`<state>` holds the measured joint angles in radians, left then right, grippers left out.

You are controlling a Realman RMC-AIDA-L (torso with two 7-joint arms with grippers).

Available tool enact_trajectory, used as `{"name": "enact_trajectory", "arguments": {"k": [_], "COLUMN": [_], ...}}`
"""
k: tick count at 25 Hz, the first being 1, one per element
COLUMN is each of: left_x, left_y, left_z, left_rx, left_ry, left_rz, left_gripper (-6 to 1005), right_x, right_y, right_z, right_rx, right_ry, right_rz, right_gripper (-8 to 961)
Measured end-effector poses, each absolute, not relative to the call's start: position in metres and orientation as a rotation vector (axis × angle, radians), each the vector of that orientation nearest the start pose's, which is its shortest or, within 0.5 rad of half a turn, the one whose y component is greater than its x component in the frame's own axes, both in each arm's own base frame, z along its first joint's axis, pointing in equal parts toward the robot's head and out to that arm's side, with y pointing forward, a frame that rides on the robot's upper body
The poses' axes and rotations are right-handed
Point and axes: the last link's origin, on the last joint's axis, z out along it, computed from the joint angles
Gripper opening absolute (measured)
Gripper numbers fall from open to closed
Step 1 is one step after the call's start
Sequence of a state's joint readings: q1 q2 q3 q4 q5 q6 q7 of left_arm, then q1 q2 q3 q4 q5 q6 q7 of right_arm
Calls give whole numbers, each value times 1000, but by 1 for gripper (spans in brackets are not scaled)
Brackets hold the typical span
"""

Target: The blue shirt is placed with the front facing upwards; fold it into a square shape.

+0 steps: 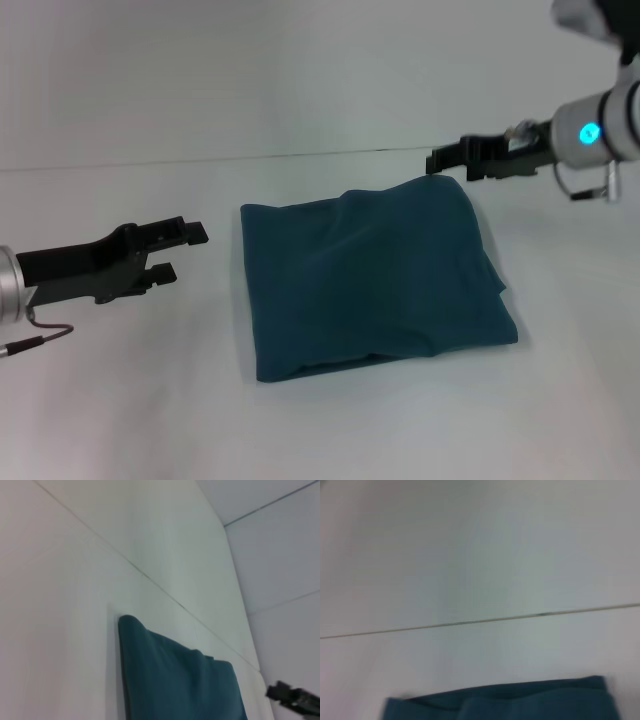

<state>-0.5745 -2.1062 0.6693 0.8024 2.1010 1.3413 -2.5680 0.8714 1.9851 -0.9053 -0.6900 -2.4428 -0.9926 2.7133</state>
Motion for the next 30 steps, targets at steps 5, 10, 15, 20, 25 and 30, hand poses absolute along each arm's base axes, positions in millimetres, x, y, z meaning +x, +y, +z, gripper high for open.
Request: {"name": "enact_trajectory", "arguments": {"k": [5,10,15,20,25,30], "left_x": [-260,-251,-241,-238,-233,-225], "left_y": [371,374,386,396,403,406], "left_z": [18,11,1,-18,-35,-48], "left_rx": [-2059,-2171,-2197,-2149,-2145,-2162], "left_ry": [-1962,-1919,-1880,-1903,-1881,-1857], "left_rz": [-709,-537,-442,-422,-356,-314], "left_gripper": [857,846,835,824,813,801], "right_x": [203,206,212,217,217,217], "right_y": [449,441,440,438,437,437], "right_z": [58,82,100,107,108,109], "right_rx": [-2191,-2235,-2219,-2189,-2190,-2187], "right_ry": [1601,1652,1668,1697,1707,1709], "right_rz": [276,335,373,402,403,410], "right_gripper": [709,710,711,914,930,942]}}
